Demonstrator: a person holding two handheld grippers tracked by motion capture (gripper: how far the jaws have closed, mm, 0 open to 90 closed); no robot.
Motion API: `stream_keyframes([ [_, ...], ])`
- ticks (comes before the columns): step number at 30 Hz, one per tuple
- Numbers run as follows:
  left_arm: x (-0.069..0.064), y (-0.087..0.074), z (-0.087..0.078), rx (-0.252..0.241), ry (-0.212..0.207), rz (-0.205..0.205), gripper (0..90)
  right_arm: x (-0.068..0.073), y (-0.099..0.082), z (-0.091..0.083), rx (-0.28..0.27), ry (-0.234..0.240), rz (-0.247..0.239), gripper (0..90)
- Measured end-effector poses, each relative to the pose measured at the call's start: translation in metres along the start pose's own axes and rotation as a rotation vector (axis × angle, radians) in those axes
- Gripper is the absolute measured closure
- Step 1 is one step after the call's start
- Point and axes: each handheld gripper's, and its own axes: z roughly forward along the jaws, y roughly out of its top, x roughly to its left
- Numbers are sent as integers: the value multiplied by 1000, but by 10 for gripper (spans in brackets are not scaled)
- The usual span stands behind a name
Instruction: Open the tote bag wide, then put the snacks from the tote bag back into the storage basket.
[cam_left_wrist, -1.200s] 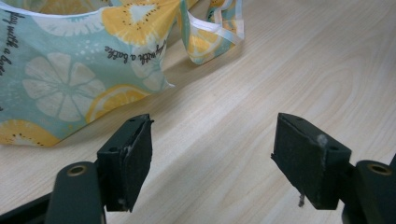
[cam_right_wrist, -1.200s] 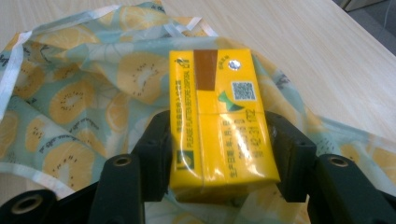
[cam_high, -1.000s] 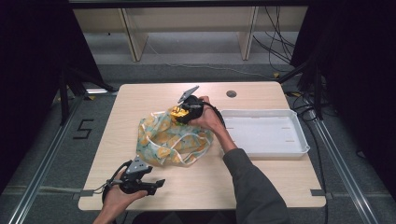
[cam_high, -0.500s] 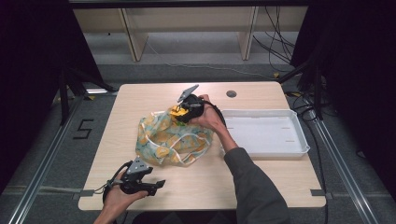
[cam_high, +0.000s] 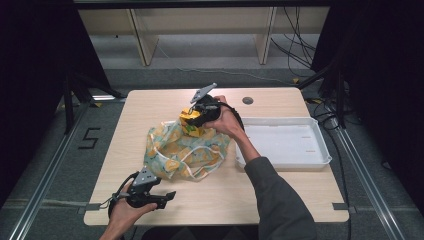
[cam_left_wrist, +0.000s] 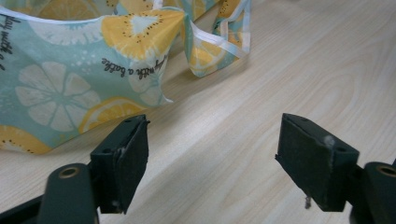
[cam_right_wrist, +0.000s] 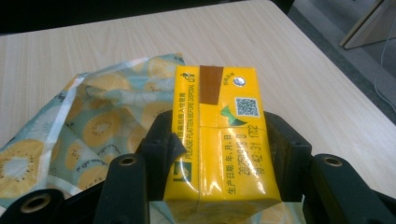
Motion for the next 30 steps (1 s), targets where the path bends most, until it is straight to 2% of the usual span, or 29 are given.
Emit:
stream_keyframes([
  [3,0,0,0,-9,5,-5,222,2,6,-8,-16,-3,1,512],
  [5,0,0,0,-9,8,9,216,2,10,-13,-28,-4,-4,512],
  [7,-1,0,0,-21,16,-6,212,4,13,-17,-39,-1,-7,512],
  [8,0,0,-1,-16,16,14,212,5,14,-19,-40,0,-8,512],
  [11,0,0,-2,-17,21,-2,200,7,17,-26,-45,2,-21,512],
  [15,1,0,-3,-15,21,8,196,10,19,-34,-56,2,-11,513],
  [16,1,0,-3,-13,21,10,196,10,19,-36,-61,4,-25,512],
  [26,1,-1,-2,-13,24,18,196,13,20,-55,-85,6,-27,513],
  [30,0,-1,-1,-20,24,3,196,15,19,-64,-92,2,-34,512],
])
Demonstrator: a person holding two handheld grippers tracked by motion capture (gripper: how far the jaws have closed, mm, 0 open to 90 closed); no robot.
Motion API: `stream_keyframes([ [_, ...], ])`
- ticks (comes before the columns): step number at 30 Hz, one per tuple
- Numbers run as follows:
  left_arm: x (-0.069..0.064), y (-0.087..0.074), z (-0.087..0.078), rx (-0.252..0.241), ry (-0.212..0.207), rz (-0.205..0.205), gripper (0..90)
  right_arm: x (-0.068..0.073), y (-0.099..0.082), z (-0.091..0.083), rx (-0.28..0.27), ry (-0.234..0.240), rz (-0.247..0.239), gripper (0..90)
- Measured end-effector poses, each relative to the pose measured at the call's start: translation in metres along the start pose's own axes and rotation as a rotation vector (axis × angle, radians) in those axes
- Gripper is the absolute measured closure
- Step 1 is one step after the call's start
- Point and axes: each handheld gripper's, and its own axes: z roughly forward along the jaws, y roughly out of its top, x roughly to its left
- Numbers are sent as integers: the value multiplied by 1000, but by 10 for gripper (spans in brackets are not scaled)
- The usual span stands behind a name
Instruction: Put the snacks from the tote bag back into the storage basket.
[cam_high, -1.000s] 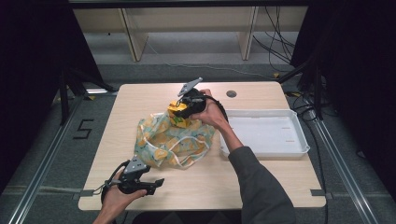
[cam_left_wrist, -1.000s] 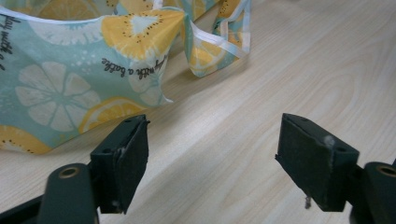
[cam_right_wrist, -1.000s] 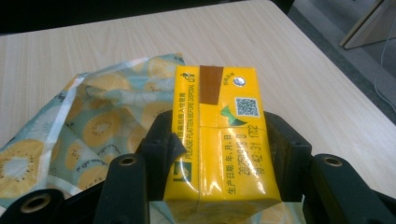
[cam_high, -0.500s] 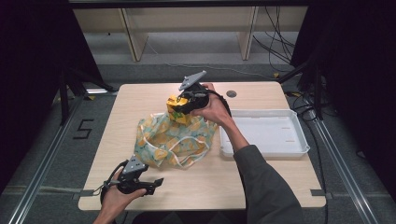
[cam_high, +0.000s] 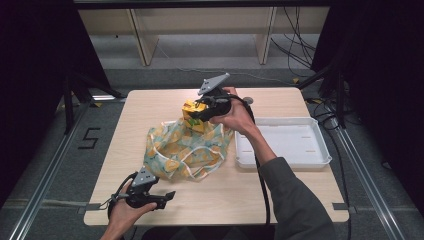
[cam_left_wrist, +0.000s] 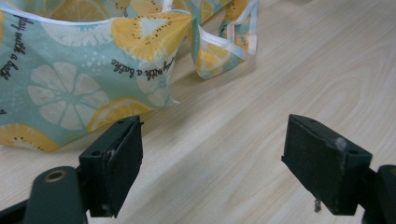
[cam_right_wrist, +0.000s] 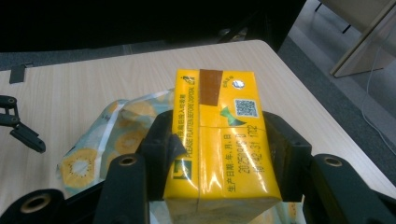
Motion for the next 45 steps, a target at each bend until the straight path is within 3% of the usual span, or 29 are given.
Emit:
stream_keyframes([
  [1,1,0,-1,10,0,11,197,0,0,-4,4,0,-3,513],
  [8,-1,0,1,7,1,-11,196,2,-5,-26,-14,5,-7,513],
  [10,0,0,0,7,1,10,194,3,-7,-31,-16,-3,1,513],
  [13,0,0,2,-7,-1,-5,194,2,-11,-37,-20,-1,-7,513],
  [20,0,-1,2,9,0,12,193,0,-21,-55,-25,-16,3,513],
  [21,-2,-2,3,10,-2,-11,193,0,-22,-58,-20,-14,5,513],
  [22,-2,-2,4,11,4,-5,193,0,-25,-62,-21,-23,17,513],
  [24,-3,-2,3,10,-2,2,193,-2,-29,-68,-20,-20,-3,513],
  [26,-2,-2,1,12,5,19,193,-2,-33,-74,-24,-29,0,513],
  [27,-4,-3,2,-1,4,-10,193,-2,-36,-77,-28,-31,4,513],
  [29,-3,-3,0,7,1,14,193,-2,-40,-83,-20,-38,13,513],
  [30,-4,-3,0,5,4,-7,193,-3,-44,-87,-20,-46,13,512],
  [32,-2,-3,-2,10,1,10,193,-4,-51,-93,-15,-48,17,512],
  [36,-2,-5,-2,2,1,-2,193,-6,-66,-104,-9,-67,45,513],
  [45,-2,-5,-2,6,15,10,193,-11,-96,-117,9,-80,57,512],
])
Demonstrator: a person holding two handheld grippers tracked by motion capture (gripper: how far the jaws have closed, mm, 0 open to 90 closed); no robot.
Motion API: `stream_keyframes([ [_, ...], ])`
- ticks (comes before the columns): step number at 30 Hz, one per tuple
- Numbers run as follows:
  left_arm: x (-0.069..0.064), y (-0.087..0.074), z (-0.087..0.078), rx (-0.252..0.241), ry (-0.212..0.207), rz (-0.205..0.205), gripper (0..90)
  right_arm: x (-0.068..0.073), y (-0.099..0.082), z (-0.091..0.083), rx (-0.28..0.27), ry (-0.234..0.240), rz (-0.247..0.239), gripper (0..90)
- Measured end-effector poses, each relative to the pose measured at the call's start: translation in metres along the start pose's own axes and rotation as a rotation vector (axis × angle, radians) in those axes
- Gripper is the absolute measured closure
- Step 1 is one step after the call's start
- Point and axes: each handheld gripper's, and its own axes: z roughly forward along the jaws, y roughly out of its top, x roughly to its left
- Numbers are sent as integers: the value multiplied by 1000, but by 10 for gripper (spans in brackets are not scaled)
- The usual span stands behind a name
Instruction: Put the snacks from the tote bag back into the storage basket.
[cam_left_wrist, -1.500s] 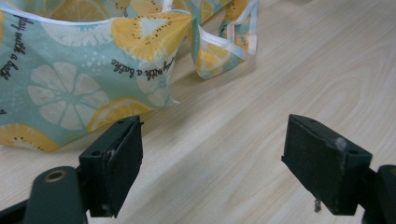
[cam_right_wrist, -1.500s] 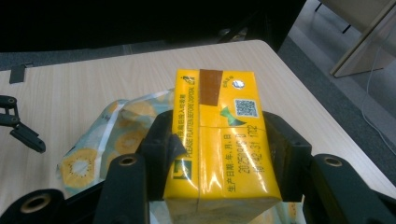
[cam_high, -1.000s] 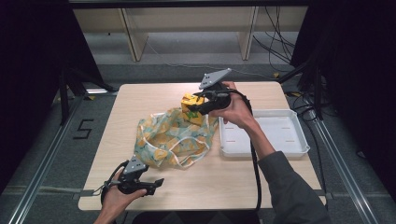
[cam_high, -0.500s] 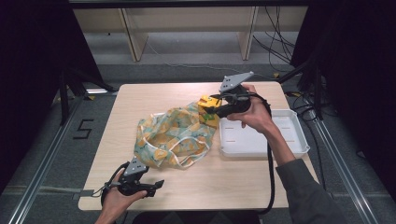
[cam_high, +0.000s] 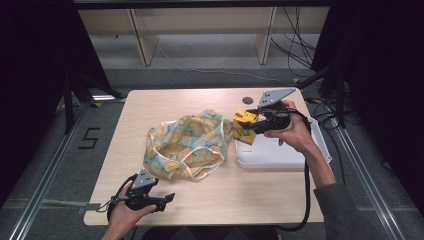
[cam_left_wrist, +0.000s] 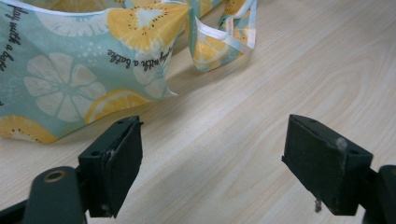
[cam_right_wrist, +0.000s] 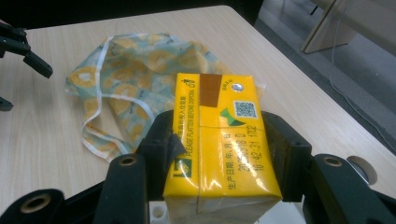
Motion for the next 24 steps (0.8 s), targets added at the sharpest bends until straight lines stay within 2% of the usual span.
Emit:
stream_keyframes([
  [8,1,-1,1,-13,-11,-22,194,1,-23,0,-16,-8,31,512],
  [10,2,0,-1,-3,-8,-8,194,1,-29,1,-16,-1,29,512],
  [12,1,-1,0,-5,-12,-19,194,1,-33,3,-16,-4,24,512],
  [14,1,-2,-1,-4,-10,-22,194,2,-38,4,-9,-7,39,512],
  [16,3,-3,-3,-6,-11,-6,194,2,-43,6,-7,-8,41,512],
  [17,3,-3,-3,-3,-12,-4,194,0,-46,8,-12,-3,25,512],
  [18,3,-3,-3,-7,-9,-11,194,1,-48,7,-1,-1,51,512],
  [20,3,-4,-4,2,-10,-15,194,-1,-53,9,-9,-12,60,512],
  [21,3,-4,-3,-12,-9,-31,194,-1,-56,9,-2,-9,63,512],
  [23,3,-5,-3,-10,-13,-21,194,-1,-62,10,-3,-16,69,512],
  [24,1,-4,-1,-43,-15,-53,194,-3,-64,11,-5,-13,63,512],
])
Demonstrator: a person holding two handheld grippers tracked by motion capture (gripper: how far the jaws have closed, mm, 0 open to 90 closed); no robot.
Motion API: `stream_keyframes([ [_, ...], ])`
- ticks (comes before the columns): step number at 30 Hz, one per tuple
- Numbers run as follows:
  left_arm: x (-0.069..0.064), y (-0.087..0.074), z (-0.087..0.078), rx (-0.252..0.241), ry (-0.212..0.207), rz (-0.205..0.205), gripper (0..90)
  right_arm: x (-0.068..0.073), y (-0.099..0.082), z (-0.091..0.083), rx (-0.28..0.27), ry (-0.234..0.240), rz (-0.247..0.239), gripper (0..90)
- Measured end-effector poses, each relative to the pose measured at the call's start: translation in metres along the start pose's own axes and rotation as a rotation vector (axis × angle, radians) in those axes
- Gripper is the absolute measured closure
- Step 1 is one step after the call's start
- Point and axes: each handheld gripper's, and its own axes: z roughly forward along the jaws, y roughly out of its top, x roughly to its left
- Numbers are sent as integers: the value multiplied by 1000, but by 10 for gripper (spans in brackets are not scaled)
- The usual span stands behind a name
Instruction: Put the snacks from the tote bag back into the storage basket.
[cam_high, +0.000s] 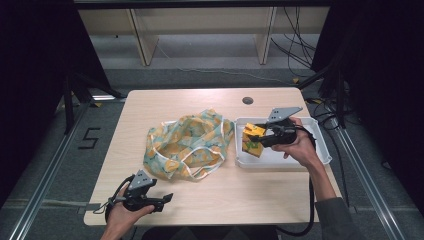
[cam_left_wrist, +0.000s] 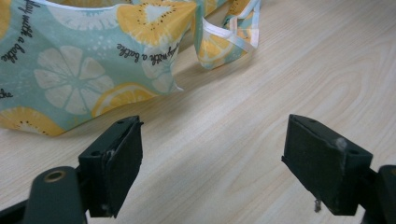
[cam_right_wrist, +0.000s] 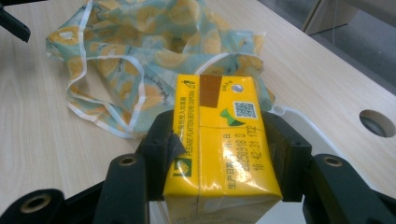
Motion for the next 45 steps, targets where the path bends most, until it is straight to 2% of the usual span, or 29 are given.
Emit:
stream_keyframes([
  [1,1,1,-2,24,6,28,194,-2,-3,0,11,-4,5,512],
  [3,1,1,-2,20,10,33,194,-4,-6,2,21,-11,2,512],
  [4,2,1,-1,23,7,36,194,-4,-8,2,26,-13,23,512],
  [7,2,0,-1,25,11,49,194,-6,-12,4,30,-10,29,512],
  [8,2,0,-1,29,11,45,194,-6,-12,4,41,-5,43,512],
  [9,1,0,1,2,8,38,194,-5,-13,5,37,-5,39,512],
  [11,0,1,1,0,9,20,194,-6,-14,6,34,-2,30,512],
  [13,0,0,2,-8,7,22,194,-6,-15,7,34,1,24,512],
  [14,0,0,1,5,8,32,194,-5,-15,8,35,5,33,512],
  [15,-1,0,1,3,8,12,194,-4,-15,9,40,9,35,512],
  [16,0,0,0,21,11,34,194,-6,-15,9,37,3,19,512],
  [17,0,0,0,22,13,36,194,-5,-15,10,37,10,26,512],
  [20,0,0,0,21,13,41,194,-5,-15,12,44,20,-2,512],
  [21,1,0,-1,34,8,50,194,-3,-16,13,43,16,15,512],
  [22,1,0,-1,36,10,57,194,-4,-16,13,50,28,8,512],
  [23,0,1,-1,35,12,56,194,-3,-16,13,48,20,14,512],
  [25,0,1,0,34,6,48,194,-4,-16,15,38,31,-10,511],
  [29,-1,0,0,26,16,43,194,-4,-18,16,36,37,-9,511],
  [30,-1,0,0,27,13,42,194,-3,-18,16,40,33,4,511],
  [31,-2,0,1,6,11,29,194,-2,-19,16,41,41,2,511],
  [32,-2,0,1,13,12,27,194,-4,-19,17,35,46,-16,511],
  [33,0,1,-1,39,5,55,194,-4,-20,18,32,43,-22,511],
  [34,0,0,0,34,11,53,194,-4,-20,18,35,42,-6,511],
  [39,0,0,0,31,13,58,194,-4,-22,19,37,56,2,511],
  [42,1,0,0,33,5,63,194,-5,-23,21,22,67,-23,511],
  [45,0,0,1,32,5,53,194,-5,-24,22,26,64,-17,510],
])
